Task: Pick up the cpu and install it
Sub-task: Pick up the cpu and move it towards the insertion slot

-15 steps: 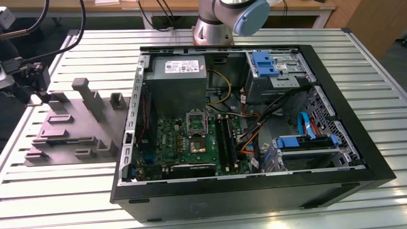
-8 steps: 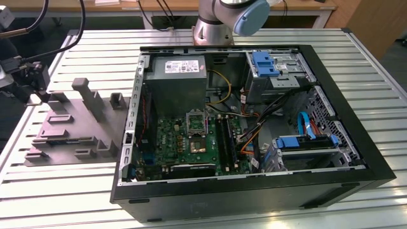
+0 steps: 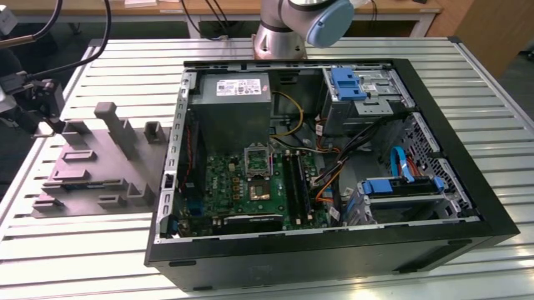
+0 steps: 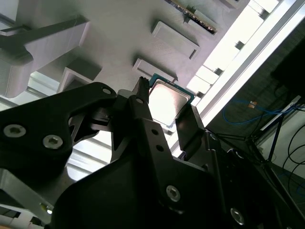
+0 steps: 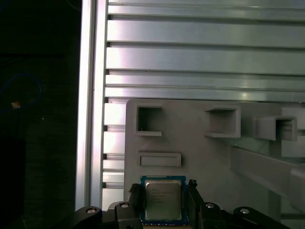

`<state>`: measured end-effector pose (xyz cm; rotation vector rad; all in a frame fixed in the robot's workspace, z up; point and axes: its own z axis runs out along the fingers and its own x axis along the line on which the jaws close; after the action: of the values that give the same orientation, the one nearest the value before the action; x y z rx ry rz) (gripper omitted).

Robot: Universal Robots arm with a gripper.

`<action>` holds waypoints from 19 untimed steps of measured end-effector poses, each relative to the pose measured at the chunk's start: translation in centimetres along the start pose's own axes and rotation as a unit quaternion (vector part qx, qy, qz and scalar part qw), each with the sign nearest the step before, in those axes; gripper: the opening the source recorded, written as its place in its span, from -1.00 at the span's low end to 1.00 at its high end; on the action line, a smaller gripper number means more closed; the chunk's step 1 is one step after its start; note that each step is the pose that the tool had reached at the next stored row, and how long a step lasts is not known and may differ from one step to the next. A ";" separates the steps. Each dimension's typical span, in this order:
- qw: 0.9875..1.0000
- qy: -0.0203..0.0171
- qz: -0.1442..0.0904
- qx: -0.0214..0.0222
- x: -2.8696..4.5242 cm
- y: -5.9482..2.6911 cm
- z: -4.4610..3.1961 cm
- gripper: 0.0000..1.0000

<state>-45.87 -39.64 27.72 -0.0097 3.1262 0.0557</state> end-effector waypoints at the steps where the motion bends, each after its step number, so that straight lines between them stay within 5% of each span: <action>1: 1.000 0.000 0.000 0.000 0.00 0.00 -0.01 -0.06; 19: 1.000 0.000 0.000 0.000 0.00 0.01 -0.32 -0.06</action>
<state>-45.87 -39.64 28.05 -0.0098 3.1263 0.0556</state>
